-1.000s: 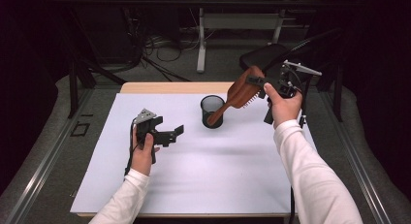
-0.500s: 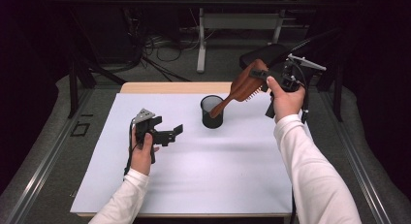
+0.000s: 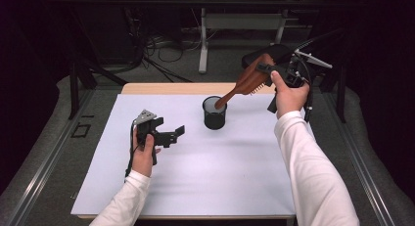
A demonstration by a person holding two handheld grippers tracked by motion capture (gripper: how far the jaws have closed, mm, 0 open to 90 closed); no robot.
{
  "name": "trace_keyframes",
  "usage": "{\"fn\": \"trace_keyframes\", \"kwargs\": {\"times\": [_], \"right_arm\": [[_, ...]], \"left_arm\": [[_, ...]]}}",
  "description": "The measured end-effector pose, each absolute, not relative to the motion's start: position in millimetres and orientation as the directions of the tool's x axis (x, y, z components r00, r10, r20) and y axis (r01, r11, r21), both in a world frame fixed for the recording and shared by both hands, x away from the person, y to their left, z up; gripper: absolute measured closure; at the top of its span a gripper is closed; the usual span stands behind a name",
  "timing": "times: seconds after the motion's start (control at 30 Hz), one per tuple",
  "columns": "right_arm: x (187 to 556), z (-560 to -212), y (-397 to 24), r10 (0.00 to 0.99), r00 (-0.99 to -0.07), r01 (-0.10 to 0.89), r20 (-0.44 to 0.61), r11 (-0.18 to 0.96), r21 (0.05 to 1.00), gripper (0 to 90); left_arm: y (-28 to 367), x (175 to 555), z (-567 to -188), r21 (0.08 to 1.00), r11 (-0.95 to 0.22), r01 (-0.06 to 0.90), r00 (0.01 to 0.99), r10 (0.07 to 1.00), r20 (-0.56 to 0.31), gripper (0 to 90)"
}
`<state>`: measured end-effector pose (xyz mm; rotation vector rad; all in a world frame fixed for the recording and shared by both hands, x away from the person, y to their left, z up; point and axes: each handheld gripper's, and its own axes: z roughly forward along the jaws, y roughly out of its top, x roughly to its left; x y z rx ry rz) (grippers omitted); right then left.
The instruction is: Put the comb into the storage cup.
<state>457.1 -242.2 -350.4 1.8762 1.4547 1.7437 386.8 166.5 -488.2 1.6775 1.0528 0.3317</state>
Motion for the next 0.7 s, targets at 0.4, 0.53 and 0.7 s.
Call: {"fn": "trace_keyframes", "kwargs": {"times": [0.4,0.53,0.7], "right_arm": [[463.1,-353.6,-238.8,0.759,-0.151,0.467,0.634,-0.51,0.722,50.6],[464.3,-354.4,-234.8,0.769,-0.146,0.463,0.622,-0.502,0.73,50.6],[465.7,-355.0,-228.0,0.77,-0.148,0.45,0.62,-0.506,0.736,50.5]], "left_arm": [[166.7,387.3,-488.9,0.879,-0.034,0.476,0.568,0.775,-0.278,0.3],[165.5,387.3,-489.7,0.878,-0.039,0.477,0.568,0.776,-0.274,0.4],[164.9,387.4,-490.3,0.877,-0.043,0.478,0.57,0.775,-0.273,0.3]]}}
